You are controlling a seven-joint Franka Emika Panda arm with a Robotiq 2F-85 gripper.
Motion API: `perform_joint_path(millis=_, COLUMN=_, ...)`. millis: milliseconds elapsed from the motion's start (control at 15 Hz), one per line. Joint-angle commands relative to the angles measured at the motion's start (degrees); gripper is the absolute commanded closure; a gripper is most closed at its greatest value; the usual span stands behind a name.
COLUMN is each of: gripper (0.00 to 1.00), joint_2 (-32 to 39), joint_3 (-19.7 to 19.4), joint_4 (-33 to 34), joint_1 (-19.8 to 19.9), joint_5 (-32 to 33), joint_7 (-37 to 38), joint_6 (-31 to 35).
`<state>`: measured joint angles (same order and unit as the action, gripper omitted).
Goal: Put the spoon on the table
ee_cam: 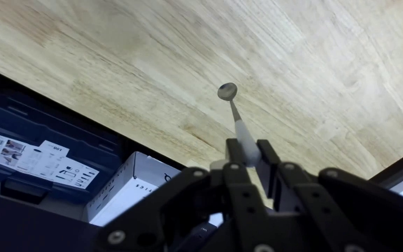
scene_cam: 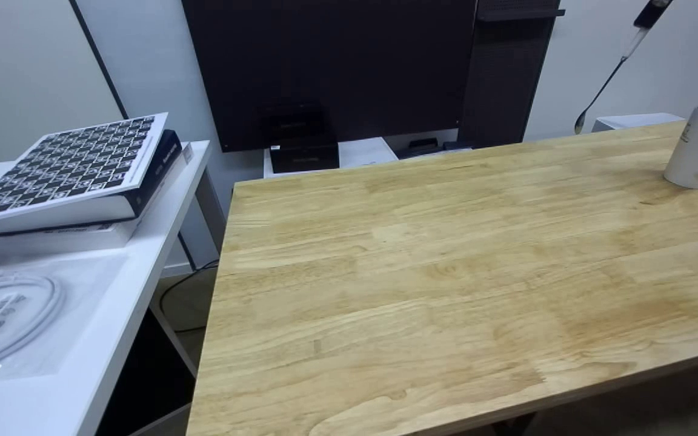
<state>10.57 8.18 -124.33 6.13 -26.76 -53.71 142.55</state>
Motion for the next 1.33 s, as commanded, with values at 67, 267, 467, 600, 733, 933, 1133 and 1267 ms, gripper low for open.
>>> perform_joint_path(millis=67, gripper=0.96, joint_2=-8.5, joint_3=3.0, joint_4=-17.6, joint_1=-2.5, joint_5=-15.4, joint_7=-7.8, joint_6=21.2)
perform_joint_path(millis=267, gripper=0.96, joint_2=-8.4, joint_3=6.3, joint_4=-23.7, joint_1=-4.9, joint_5=-30.9, joint_7=-18.7, joint_6=36.8)
perform_joint_path(millis=467, gripper=0.96, joint_2=-7.4, joint_3=11.9, joint_4=-25.5, joint_1=-5.8, joint_5=-43.9, joint_7=-27.0, joint_6=47.6)
perform_joint_path(millis=600, gripper=0.96, joint_2=-6.8, joint_3=14.2, joint_4=-27.0, joint_1=-6.2, joint_5=-44.9, joint_7=-26.2, joint_6=51.8)
perform_joint_path(millis=733, gripper=0.96, joint_2=-5.6, joint_3=14.5, joint_4=-28.8, joint_1=-7.0, joint_5=-40.2, joint_7=-21.6, joint_6=55.0)
perform_joint_path(millis=933, gripper=0.96, joint_2=-3.4, joint_3=15.0, joint_4=-31.4, joint_1=-7.0, joint_5=-35.0, joint_7=-16.4, joint_6=58.5)
perform_joint_path(millis=1133, gripper=0.96, joint_2=-4.2, joint_3=10.6, joint_4=-33.4, joint_1=-8.0, joint_5=-33.5, joint_7=-17.3, joint_6=55.6)
perform_joint_path(millis=1267, gripper=0.96, joint_2=-3.6, joint_3=8.3, joint_4=-33.9, joint_1=-8.3, joint_5=-33.1, joint_7=-17.7, joint_6=55.4)
